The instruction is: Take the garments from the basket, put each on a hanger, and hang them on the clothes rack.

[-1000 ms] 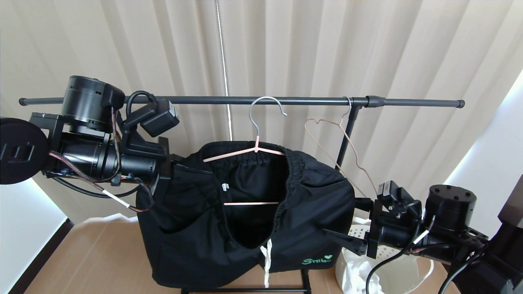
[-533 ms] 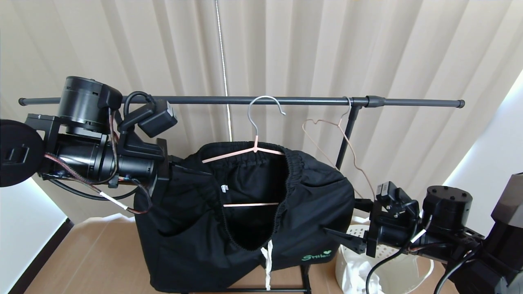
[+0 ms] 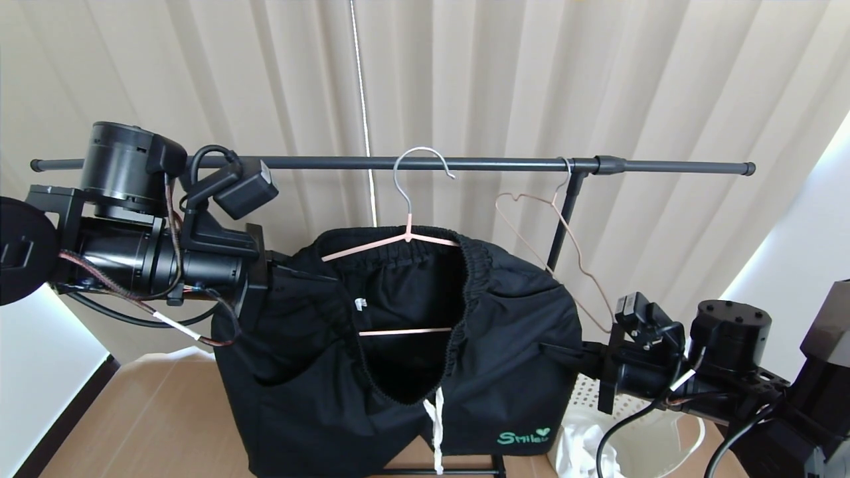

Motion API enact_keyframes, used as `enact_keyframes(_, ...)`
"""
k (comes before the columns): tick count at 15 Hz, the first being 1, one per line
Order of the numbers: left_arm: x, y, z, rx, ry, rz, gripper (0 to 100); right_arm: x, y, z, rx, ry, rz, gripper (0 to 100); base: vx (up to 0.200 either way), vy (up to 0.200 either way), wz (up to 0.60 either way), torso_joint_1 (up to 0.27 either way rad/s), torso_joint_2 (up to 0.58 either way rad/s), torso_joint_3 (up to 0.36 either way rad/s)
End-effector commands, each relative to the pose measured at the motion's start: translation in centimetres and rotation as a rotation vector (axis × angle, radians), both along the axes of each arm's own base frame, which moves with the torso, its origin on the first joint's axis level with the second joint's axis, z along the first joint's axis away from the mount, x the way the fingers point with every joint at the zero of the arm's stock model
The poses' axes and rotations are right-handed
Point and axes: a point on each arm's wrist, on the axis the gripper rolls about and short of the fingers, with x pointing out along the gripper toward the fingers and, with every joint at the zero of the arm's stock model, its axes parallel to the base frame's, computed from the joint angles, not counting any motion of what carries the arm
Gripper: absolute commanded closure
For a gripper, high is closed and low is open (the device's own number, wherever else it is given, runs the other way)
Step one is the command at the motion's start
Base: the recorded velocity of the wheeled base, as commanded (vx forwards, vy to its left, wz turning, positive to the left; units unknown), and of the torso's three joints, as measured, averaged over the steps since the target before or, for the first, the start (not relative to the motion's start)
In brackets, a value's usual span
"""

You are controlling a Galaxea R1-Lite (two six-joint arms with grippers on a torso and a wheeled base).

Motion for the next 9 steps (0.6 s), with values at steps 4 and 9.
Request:
enact_keyframes(4,0.1,1.1,-1.0,-0.013,-0.021,0.032,100,0.5,-0.6,0.1,0.003,-0.009,-0.021,100,0.0,0.0,0.0,0.0,0.0,0.0)
enact_keyframes(9,-0.6,1.6,-0.8,-0.028,-0.031,0.033,100,0.7,-0.8,-0.1,0.003,-0.004,-0.03,100,0.0,0.0,0.0,0.0,0.0,0.0)
